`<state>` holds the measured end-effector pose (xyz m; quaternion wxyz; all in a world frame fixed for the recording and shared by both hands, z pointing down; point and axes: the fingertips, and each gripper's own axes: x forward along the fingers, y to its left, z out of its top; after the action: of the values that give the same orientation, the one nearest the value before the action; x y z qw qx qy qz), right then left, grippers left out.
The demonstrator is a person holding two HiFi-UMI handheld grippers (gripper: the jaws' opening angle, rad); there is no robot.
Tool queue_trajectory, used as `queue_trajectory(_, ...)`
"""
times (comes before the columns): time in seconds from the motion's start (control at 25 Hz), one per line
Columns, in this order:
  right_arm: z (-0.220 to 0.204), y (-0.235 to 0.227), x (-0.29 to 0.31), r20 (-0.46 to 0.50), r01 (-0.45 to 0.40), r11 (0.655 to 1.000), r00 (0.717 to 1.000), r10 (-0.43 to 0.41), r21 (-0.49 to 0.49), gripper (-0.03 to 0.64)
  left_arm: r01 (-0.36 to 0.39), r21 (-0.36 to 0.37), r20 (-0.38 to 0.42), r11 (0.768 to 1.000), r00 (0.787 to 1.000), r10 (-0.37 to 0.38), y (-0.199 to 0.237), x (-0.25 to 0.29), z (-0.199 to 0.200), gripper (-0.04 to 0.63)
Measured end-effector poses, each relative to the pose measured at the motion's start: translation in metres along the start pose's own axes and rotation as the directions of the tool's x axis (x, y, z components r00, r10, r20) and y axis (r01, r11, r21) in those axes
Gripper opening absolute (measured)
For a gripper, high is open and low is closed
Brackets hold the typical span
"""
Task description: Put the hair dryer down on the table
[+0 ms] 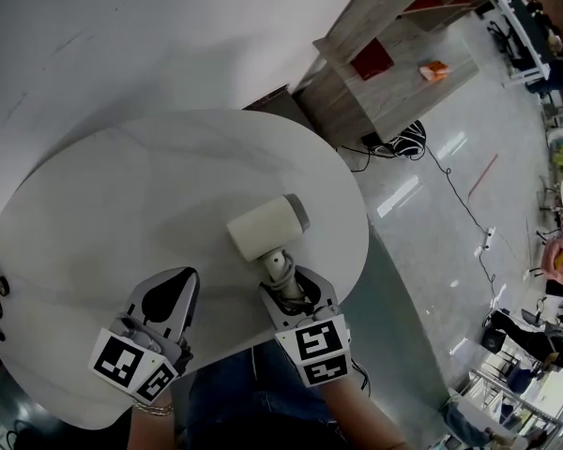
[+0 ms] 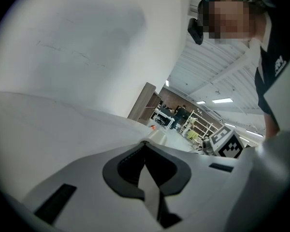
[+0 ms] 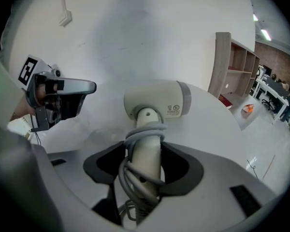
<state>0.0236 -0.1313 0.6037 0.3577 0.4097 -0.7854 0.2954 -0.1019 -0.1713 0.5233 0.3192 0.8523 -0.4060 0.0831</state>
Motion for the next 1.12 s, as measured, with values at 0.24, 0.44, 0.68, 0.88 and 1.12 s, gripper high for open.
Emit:
queue_trajectory(0.24,-0.002,-0.001,0.001,-0.004,0.005,1.000,1.000,-0.005,-0.010,0.244,0.012,-0.021,0.015,1.000,1.000,-0.011,-0.003,0.000,0.002,0.012)
queue_trajectory(0.44,-0.005,0.000,0.003,-0.007,0.017,1.000,1.000,-0.017,-0.009,0.244,0.015,-0.027,0.016,1.000,1.000,-0.015,-0.002,-0.001,0.000,0.011)
queue_trajectory(0.68,-0.005,0.001,0.004,-0.015,0.022,1.000,1.000,-0.022,-0.008,0.245,0.018,-0.044,0.026,0.999,1.000,-0.017,-0.002,-0.004,0.000,0.012)
queue_trajectory(0.88,-0.004,0.000,0.002,-0.004,0.006,1.000,1.000,-0.006,0.029,0.253,0.019,-0.046,0.036,0.999,0.999,-0.018,-0.005,-0.008,0.001,0.012)
queue_trajectory(1.12,0.001,-0.004,0.001,0.014,0.008,0.999,1.000,-0.009,0.048,0.262,0.025,-0.046,0.040,0.999,0.999,-0.023,-0.008,-0.012,0.002,0.012)
